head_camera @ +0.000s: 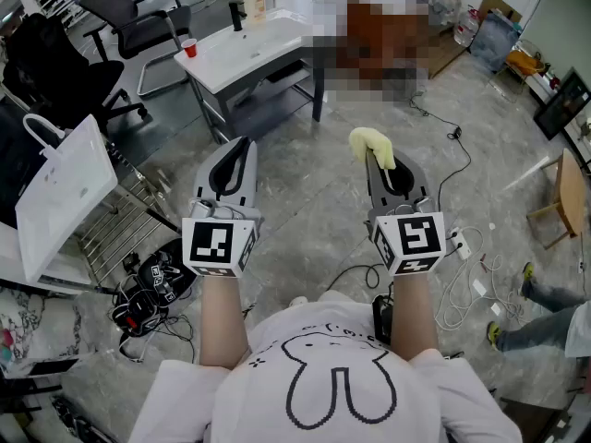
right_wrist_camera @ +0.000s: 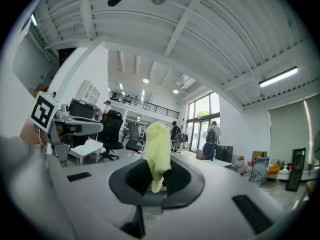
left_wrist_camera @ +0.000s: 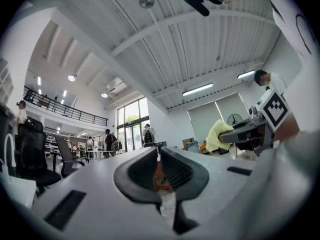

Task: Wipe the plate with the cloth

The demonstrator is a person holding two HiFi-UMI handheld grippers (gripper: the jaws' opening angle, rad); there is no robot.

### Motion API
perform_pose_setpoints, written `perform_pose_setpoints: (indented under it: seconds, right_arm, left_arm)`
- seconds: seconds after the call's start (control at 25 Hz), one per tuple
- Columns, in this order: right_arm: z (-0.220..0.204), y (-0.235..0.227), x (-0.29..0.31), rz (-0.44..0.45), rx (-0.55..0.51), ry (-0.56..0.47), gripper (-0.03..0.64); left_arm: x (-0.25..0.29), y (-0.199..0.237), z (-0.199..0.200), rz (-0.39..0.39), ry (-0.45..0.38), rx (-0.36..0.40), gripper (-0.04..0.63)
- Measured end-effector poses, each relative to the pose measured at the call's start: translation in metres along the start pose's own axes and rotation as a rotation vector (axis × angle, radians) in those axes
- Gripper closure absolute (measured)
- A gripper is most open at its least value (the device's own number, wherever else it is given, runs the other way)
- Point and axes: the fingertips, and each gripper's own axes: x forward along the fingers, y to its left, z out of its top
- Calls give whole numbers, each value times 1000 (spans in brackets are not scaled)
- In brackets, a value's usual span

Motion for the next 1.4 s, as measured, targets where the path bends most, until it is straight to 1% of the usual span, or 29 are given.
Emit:
perform_pose_setpoints:
  seconds: [0.08, 0.12, 0.2, 0.32, 0.48, 0.56, 0.76, 0.92, 1.0, 1.16, 1.28, 1.4]
  right_arm:
    - [1, 2, 0, -5, 7, 0, 569]
    - [1, 3, 0, -7, 10, 1, 569]
    - [1, 4, 2, -9, 9, 3, 569]
    - [1, 7, 8, 4, 0, 0, 569]
    - [-5, 3, 20, 13, -2, 2, 569]
    - [-10, -4, 31, 13, -1, 8, 569]
    - [-25, -25, 69, 18, 30, 13, 569]
    - [-32, -43, 115, 40, 40, 0, 569]
    - [-35, -54, 141, 58, 35, -6, 569]
    - [-43, -81, 194, 104, 40, 3, 569]
    - [-47, -104, 235, 131, 32, 5, 569]
    - [-51, -128, 273, 150, 35, 1, 569]
  left_arm:
    - [-2, 1, 1, -11, 5, 6, 568]
    - [-3, 1, 1, -16, 8, 8, 548]
    - [-3, 2, 0, -21, 8, 4, 485]
    - [0, 8, -3, -13, 10, -16, 419]
    - [16, 14, -18, -7, 44, -65, 316]
    - [28, 18, -24, 6, 49, -83, 279]
    - [64, 35, -37, 36, 62, -83, 250]
    - [103, 55, -47, 59, 68, -101, 244]
    - [128, 65, -54, 69, 70, -101, 244]
    - [182, 80, -67, 108, 95, -72, 244]
    - [225, 91, -73, 131, 103, -81, 244]
    - [266, 99, -82, 137, 113, -99, 244]
